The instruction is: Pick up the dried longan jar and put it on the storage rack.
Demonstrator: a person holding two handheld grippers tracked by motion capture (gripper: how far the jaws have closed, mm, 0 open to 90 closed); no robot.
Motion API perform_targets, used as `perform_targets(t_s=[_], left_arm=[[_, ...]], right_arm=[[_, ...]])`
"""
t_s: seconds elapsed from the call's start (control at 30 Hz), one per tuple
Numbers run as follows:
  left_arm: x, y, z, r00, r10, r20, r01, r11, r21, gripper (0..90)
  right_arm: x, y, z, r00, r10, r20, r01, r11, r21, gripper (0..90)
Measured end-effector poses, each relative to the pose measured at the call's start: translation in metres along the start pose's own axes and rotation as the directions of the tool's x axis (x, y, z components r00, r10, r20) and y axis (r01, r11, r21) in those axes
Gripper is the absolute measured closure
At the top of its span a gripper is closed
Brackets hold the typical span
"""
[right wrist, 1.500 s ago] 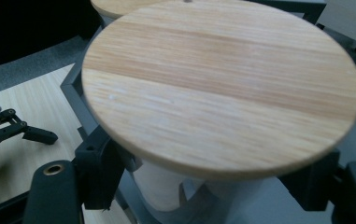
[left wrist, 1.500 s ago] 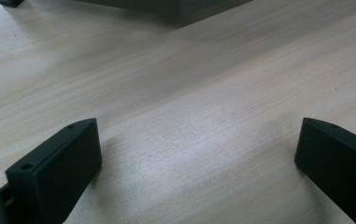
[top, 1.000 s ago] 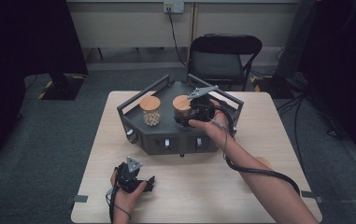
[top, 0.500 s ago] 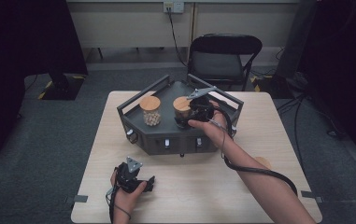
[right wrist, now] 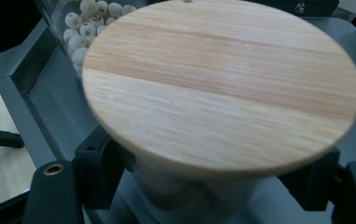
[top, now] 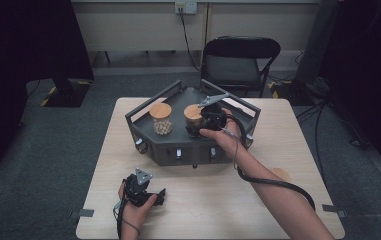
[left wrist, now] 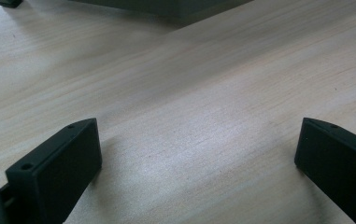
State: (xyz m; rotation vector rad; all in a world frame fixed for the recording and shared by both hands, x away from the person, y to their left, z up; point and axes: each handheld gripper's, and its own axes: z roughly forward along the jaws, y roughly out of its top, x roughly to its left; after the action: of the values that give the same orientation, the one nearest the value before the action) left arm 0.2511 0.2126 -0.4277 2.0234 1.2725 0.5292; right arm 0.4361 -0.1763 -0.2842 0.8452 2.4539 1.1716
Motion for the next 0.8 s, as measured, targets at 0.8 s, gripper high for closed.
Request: perform_targets(t_s=[0.8], left_arm=[[0.0, -0.0001, 0.0, 1.0, 0.0, 0.0, 0.0, 1.0, 0.0, 0.0]], right_arm=[[-0.0006, 0.0042, 0.0039, 1.0, 0.006, 0.006, -0.006, 1.0, 0.007, 25.2]])
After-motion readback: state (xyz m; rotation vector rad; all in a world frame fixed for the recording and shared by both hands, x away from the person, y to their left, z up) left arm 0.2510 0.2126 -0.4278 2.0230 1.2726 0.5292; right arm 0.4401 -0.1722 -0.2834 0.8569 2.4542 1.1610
